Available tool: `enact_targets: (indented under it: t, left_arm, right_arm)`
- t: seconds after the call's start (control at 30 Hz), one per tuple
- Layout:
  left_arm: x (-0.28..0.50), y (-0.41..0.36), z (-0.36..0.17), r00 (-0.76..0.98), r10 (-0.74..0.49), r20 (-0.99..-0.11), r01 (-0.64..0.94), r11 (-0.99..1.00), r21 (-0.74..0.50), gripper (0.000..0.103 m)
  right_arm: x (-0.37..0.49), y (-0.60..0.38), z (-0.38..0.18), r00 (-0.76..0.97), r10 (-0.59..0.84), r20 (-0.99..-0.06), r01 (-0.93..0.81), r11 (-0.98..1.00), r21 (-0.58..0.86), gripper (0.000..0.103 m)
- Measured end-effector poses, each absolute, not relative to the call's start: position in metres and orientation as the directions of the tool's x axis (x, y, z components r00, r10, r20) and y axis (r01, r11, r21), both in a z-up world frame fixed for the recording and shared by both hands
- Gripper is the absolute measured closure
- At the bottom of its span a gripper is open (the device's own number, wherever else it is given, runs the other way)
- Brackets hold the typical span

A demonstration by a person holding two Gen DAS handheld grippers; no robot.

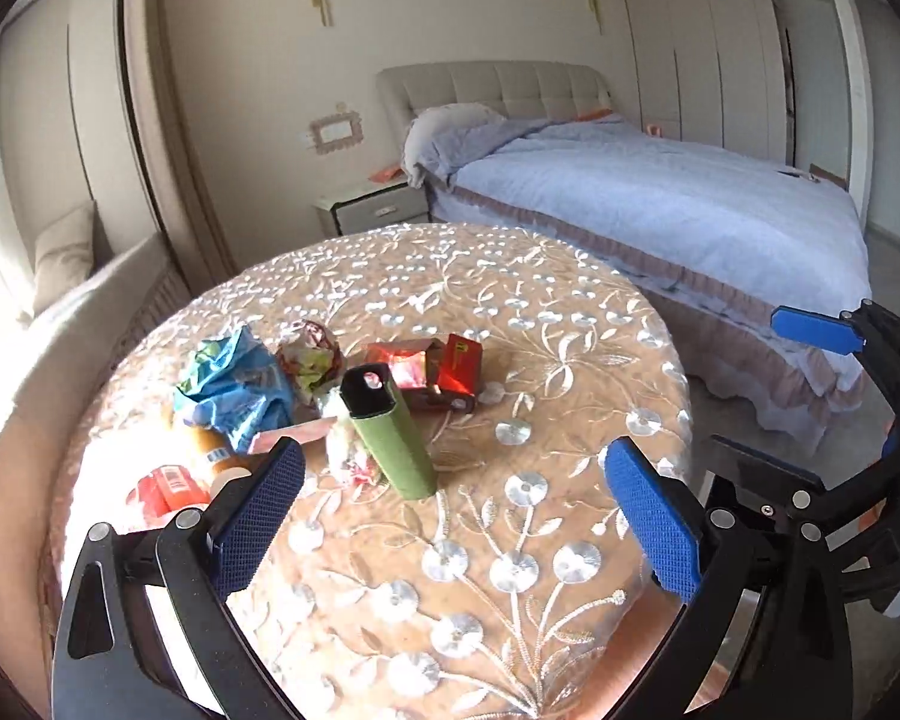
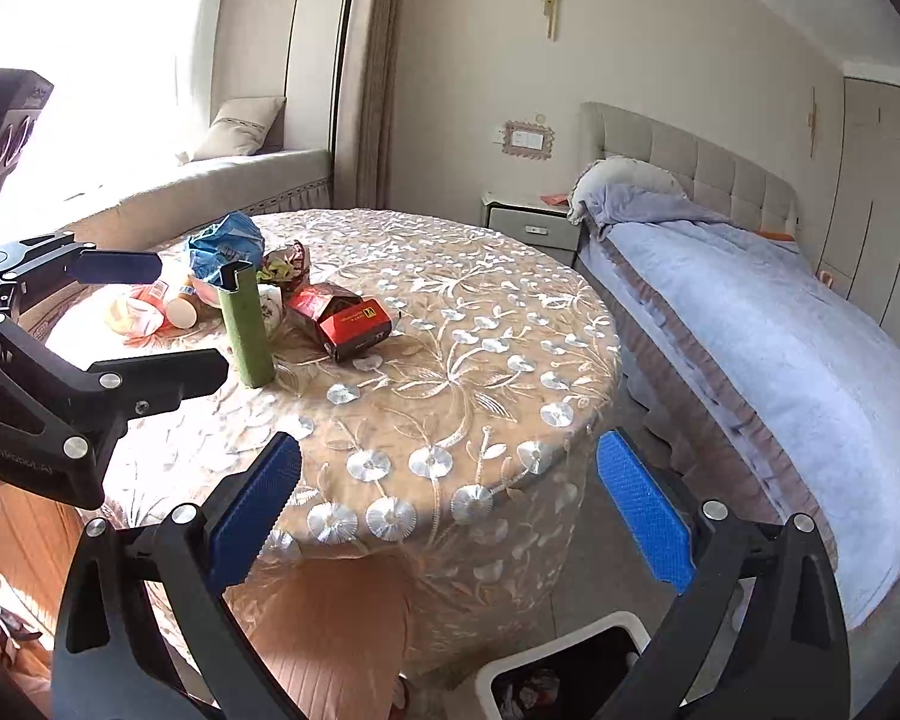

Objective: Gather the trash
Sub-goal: 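Return both tools to the table toward the remaining trash, then grasp the red-labelled plastic bottle with the left tool while the right tool grasps the green cup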

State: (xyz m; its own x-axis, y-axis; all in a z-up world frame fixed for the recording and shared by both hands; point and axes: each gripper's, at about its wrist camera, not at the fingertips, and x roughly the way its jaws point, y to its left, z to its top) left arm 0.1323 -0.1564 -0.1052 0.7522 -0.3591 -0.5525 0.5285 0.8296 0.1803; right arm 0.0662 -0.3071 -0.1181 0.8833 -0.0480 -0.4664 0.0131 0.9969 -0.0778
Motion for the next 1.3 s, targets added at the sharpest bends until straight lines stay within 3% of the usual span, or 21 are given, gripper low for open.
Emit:
enact_targets:
  t: [0.1, 0.33, 0.67, 0.87, 0.9, 0.97, 1.03, 1.07, 1.1, 1.13, 1.17, 1.3]
  left_arm:
    - [0.146, -0.120, -0.108, 0.803, -0.258, -0.537, 0.410, 0.894, 0.183, 0.004]
    - [0.184, -0.041, -0.130, 0.775, -0.082, -0.626, 0.227, 0.962, 0.154, 0.004]
    - [0.229, 0.015, -0.153, 0.720, 0.001, -0.694, 0.123, 0.984, 0.129, 0.005]
    - [0.260, 0.023, -0.162, 0.689, -0.031, -0.724, 0.133, 0.987, 0.084, 0.008]
    - [0.265, 0.023, -0.164, 0.685, -0.030, -0.728, 0.135, 0.987, 0.086, 0.013]
    - [0.276, 0.022, -0.167, 0.668, -0.046, -0.742, 0.148, 0.986, 0.072, 0.027]
    - [0.283, 0.023, -0.171, 0.647, -0.101, -0.755, 0.179, 0.984, 0.022, 0.049]
    - [0.286, 0.023, -0.172, 0.648, -0.128, -0.751, 0.188, 0.982, -0.005, 0.052]
    - [0.288, 0.023, -0.172, 0.652, -0.144, -0.745, 0.196, 0.981, -0.019, 0.064]
    - [0.292, 0.025, -0.173, 0.660, -0.134, -0.739, 0.184, 0.983, -0.013, 0.080]
    - [0.292, 0.025, -0.172, 0.671, -0.110, -0.734, 0.170, 0.985, 0.007, 0.082]
    - [0.287, 0.028, -0.162, 0.723, -0.079, -0.687, 0.141, 0.989, 0.034, 0.095]
  right_arm:
    - [0.085, -0.286, -0.113, 0.888, -0.014, -0.461, -0.015, 0.998, -0.060, 0.004]
    - [0.131, -0.240, -0.119, 0.857, 0.024, -0.515, -0.070, 0.995, -0.070, 0.004]
    - [0.182, -0.207, -0.133, 0.793, 0.052, -0.607, -0.118, 0.991, -0.070, 0.004]
    - [0.203, -0.201, -0.139, 0.761, 0.076, -0.644, -0.168, 0.982, -0.083, 0.005]
    - [0.207, -0.200, -0.141, 0.751, 0.084, -0.655, -0.181, 0.980, -0.081, 0.008]
    - [0.212, -0.200, -0.145, 0.731, 0.091, -0.677, -0.197, 0.977, -0.081, 0.021]
    - [0.216, -0.199, -0.149, 0.709, 0.105, -0.697, -0.216, 0.974, -0.073, 0.033]
    - [0.218, -0.199, -0.152, 0.702, 0.108, -0.704, -0.222, 0.972, -0.072, 0.040]
    - [0.219, -0.198, -0.155, 0.694, 0.109, -0.712, -0.229, 0.971, -0.074, 0.043]
    - [0.219, -0.198, -0.158, 0.690, 0.109, -0.715, -0.231, 0.970, -0.075, 0.057]
    - [0.219, -0.199, -0.160, 0.690, 0.108, -0.715, -0.230, 0.970, -0.075, 0.072]
    - [0.214, -0.202, -0.160, 0.696, 0.127, -0.707, -0.232, 0.971, -0.054, 0.072]
